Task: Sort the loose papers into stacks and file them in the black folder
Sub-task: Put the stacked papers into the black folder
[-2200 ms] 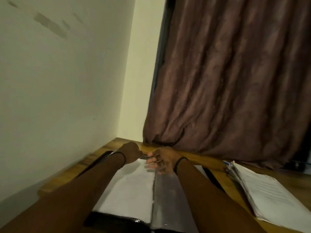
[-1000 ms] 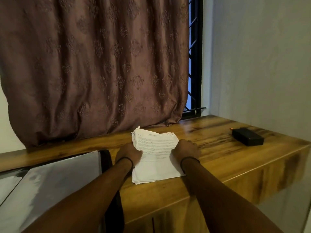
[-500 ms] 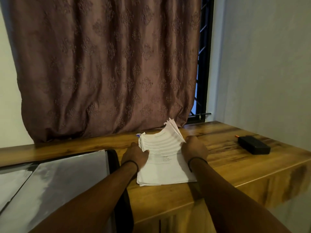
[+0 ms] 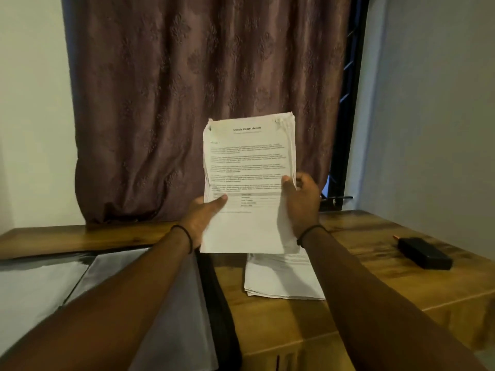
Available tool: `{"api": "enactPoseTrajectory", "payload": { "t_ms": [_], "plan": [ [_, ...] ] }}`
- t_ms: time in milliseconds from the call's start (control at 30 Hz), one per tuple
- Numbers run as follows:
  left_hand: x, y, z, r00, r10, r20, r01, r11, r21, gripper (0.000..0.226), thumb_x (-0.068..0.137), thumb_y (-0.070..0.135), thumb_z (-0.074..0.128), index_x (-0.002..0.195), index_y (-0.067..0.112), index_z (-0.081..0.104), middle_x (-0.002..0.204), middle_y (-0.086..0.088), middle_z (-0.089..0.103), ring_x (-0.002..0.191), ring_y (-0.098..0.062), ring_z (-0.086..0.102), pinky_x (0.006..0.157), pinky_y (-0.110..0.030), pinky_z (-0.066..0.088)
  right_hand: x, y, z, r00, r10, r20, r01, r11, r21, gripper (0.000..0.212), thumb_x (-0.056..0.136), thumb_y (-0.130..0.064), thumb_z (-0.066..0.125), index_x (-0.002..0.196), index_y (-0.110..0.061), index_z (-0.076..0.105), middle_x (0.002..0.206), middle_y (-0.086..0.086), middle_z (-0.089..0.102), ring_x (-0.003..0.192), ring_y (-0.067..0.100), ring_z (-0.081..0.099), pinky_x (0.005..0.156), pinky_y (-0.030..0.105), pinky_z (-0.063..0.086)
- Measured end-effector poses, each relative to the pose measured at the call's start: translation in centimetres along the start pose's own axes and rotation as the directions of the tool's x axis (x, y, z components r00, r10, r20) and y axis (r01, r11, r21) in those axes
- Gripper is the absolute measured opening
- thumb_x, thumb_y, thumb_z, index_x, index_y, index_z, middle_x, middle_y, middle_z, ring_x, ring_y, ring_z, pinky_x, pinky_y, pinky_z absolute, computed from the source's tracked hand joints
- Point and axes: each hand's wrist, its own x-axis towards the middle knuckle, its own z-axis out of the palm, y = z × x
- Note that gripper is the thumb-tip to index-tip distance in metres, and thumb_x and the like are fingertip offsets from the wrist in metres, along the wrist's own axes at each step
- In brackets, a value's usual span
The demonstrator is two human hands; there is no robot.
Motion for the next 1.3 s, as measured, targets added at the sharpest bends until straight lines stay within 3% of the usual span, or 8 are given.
{"api": "enactPoseTrajectory", "payload": {
  "t_ms": [333, 567, 700, 767, 900, 967, 1100, 1300],
  "plan": [
    [-5.4, 6.2, -12.7, 0.975, 0.069, -0.209, -0.043, 0.991, 0.129, 0.023, 0.089, 0.010, 0.066, 0.113, 0.008, 0.068, 0.109, -0.009, 0.073, 0.095, -0.025, 0.072, 0.079, -0.033, 0.059, -7.3, -0.1, 13.6, 0.839, 0.255, 0.480, -0.485, 0.750, 0.449, 0.033, 0.091, -0.017, 0.070, 0.120, -0.003, 0.064, 0.114, 0.015, 0.071, 0.104, 0.037, 0.068, 0.092, 0.054, 0.054],
    [-6.5, 5.8, -21.1, 0.897, 0.168, -0.409, 0.005, 0.921, 0.389, 0.034, 0.087, 0.006, 0.069, 0.121, 0.002, 0.064, 0.118, -0.010, 0.067, 0.103, -0.022, 0.065, 0.087, -0.027, 0.048, -11.3, 2.3, 19.3, 0.745, 0.320, 0.586, -0.550, 0.791, 0.267, 0.007, 0.092, -0.011, 0.066, 0.098, -0.008, 0.068, 0.104, 0.013, 0.073, 0.089, 0.027, 0.071, 0.081, 0.037, 0.060],
    [-4.4, 6.8, -22.2, 0.859, 0.300, -0.415, -0.046, 0.852, 0.521, 0.026, 0.090, 0.013, 0.068, 0.113, 0.001, 0.068, 0.106, -0.009, 0.069, 0.100, -0.028, 0.066, 0.081, -0.026, 0.053, -9.4, 1.9, 20.4, 0.596, 0.325, 0.734, -0.531, 0.845, 0.057, 0.023, 0.094, -0.015, 0.066, 0.116, -0.008, 0.065, 0.105, 0.014, 0.073, 0.082, 0.028, 0.070, 0.058, 0.034, 0.055],
    [-3.2, 6.7, -22.3, 0.766, 0.452, -0.458, -0.053, 0.753, 0.656, 0.024, 0.091, 0.021, 0.068, 0.109, 0.006, 0.069, 0.103, -0.009, 0.070, 0.097, -0.028, 0.065, 0.083, -0.034, 0.053, -9.0, 2.1, 21.3, 0.555, 0.346, 0.756, -0.546, 0.837, 0.018, 0.024, 0.094, -0.017, 0.066, 0.117, -0.010, 0.065, 0.105, 0.014, 0.073, 0.086, 0.030, 0.071, 0.056, 0.035, 0.058],
    [-2.5, 4.7, -21.9, 0.396, 0.767, -0.505, 0.133, 0.496, 0.858, 0.027, 0.084, 0.025, 0.072, 0.107, 0.013, 0.063, 0.101, -0.009, 0.063, 0.096, -0.028, 0.059, 0.082, -0.042, 0.047, -8.4, 4.0, 23.0, 0.669, 0.400, 0.627, -0.568, 0.819, 0.084, 0.009, 0.097, -0.014, 0.062, 0.104, -0.012, 0.065, 0.094, 0.006, 0.073, 0.080, 0.020, 0.069, 0.059, 0.035, 0.061],
    [-2.8, 1.8, -21.6, 0.470, 0.775, -0.422, 0.049, 0.454, 0.890, 0.025, 0.083, 0.022, 0.074, 0.101, 0.011, 0.060, 0.092, -0.003, 0.058, 0.088, -0.025, 0.058, 0.075, -0.033, 0.043, -7.9, 5.6, 23.6, 0.698, 0.444, 0.562, -0.599, 0.792, 0.118, 0.004, 0.097, -0.012, 0.061, 0.097, -0.012, 0.065, 0.093, 0.007, 0.072, 0.079, 0.021, 0.068, 0.061, 0.037, 0.061],
    [-3.2, -2.5, -22.4, 0.825, 0.496, -0.271, 0.032, 0.437, 0.899, 0.025, 0.080, 0.027, 0.076, 0.092, 0.015, 0.059, 0.088, 0.002, 0.058, 0.081, -0.017, 0.058, 0.074, -0.031, 0.048, -7.1, 9.5, 24.8, 0.704, 0.520, 0.484, -0.647, 0.751, 0.133, 0.007, 0.097, -0.009, 0.059, 0.097, -0.015, 0.062, 0.093, 0.004, 0.070, 0.077, 0.019, 0.067, 0.061, 0.037, 0.060],
    [-2.6, -3.3, -22.7, 0.963, 0.268, -0.030, -0.049, 0.280, 0.959, 0.021, 0.075, 0.039, 0.079, 0.083, 0.025, 0.066, 0.076, 0.008, 0.059, 0.073, -0.010, 0.056, 0.069, -0.028, 0.047, -6.6, 12.6, 26.9, 0.736, 0.547, 0.399, -0.634, 0.764, 0.120, 0.020, 0.097, -0.009, 0.060, 0.117, -0.009, 0.062, 0.112, 0.012, 0.068, 0.094, 0.027, 0.066, 0.077, 0.045, 0.058]
  ]
}}
